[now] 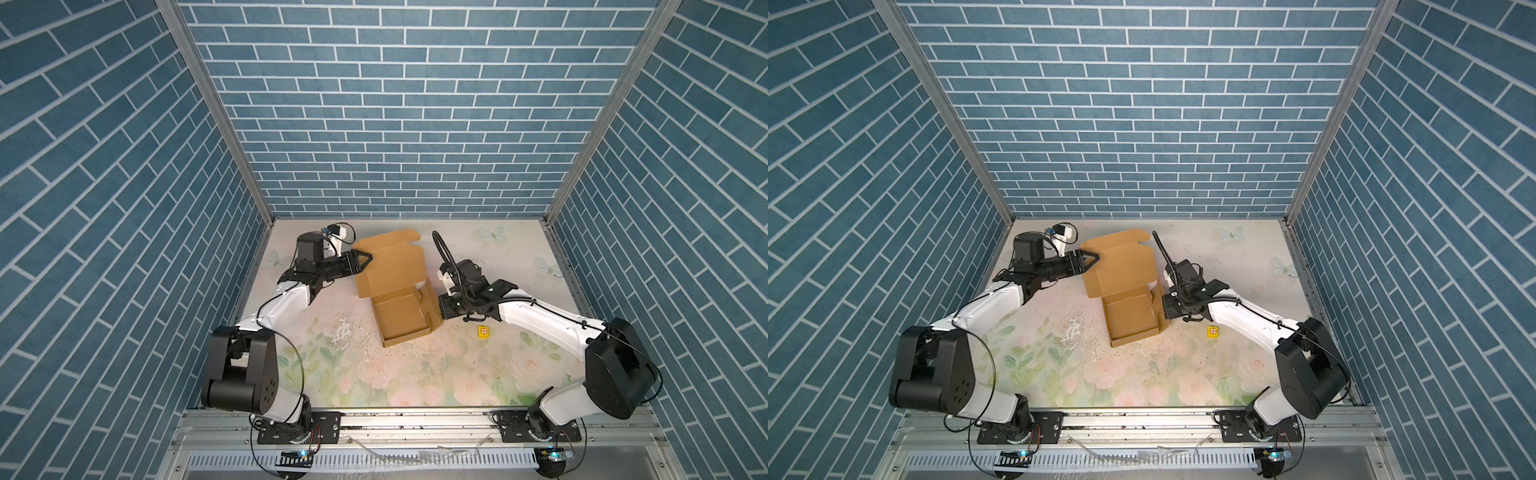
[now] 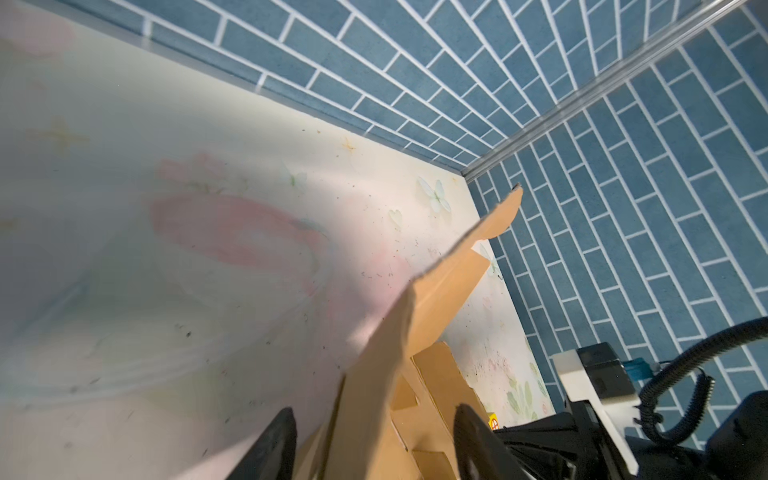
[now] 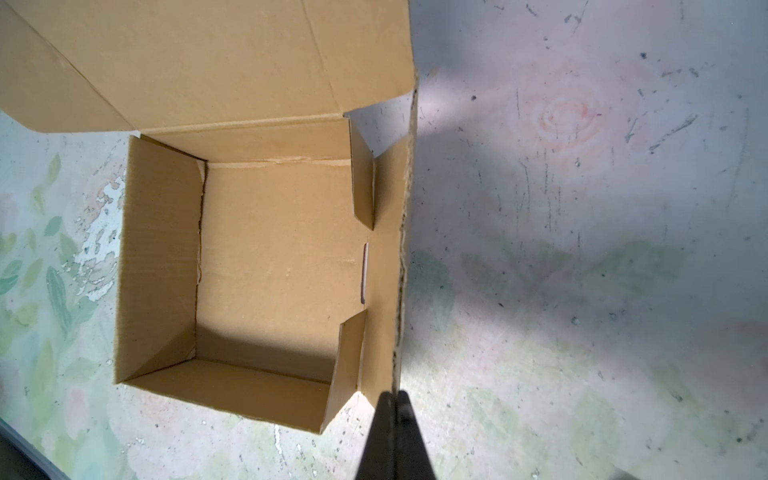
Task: Fold the paper box
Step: 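Swing the lid down with the left gripper while the right gripper steadies the box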
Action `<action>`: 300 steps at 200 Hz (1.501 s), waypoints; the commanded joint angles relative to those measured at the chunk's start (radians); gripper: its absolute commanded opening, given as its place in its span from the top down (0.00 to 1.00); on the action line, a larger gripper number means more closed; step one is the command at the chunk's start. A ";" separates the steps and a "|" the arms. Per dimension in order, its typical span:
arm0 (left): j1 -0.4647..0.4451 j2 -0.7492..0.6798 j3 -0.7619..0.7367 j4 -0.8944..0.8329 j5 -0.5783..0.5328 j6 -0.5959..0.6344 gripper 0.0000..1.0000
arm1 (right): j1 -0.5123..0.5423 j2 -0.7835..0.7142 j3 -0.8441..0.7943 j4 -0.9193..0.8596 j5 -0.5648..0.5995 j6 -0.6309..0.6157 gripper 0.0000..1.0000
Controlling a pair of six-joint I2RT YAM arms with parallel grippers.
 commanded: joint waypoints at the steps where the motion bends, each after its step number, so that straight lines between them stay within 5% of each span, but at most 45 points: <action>1: 0.060 -0.055 0.097 -0.371 -0.024 0.104 0.33 | 0.010 0.009 0.035 -0.022 0.024 -0.031 1.00; 25: 0.092 -0.090 0.177 -0.604 0.015 0.141 0.31 | 0.013 0.003 0.038 -0.019 0.025 -0.031 1.00; 43: 0.089 -0.119 0.177 -0.627 0.068 0.055 0.35 | 0.015 0.000 0.037 -0.008 0.020 -0.035 1.00; 93: -0.049 -0.063 0.075 -0.386 0.072 -0.351 0.47 | 0.034 0.018 0.075 -0.003 0.016 -0.050 1.00; 171: -0.243 0.109 0.095 -0.219 0.036 -0.639 0.56 | 0.100 0.071 0.151 -0.052 0.089 -0.064 1.00; 300: -0.302 0.314 0.251 -0.192 0.000 -0.662 0.57 | 0.156 0.166 0.234 -0.082 0.120 -0.116 1.00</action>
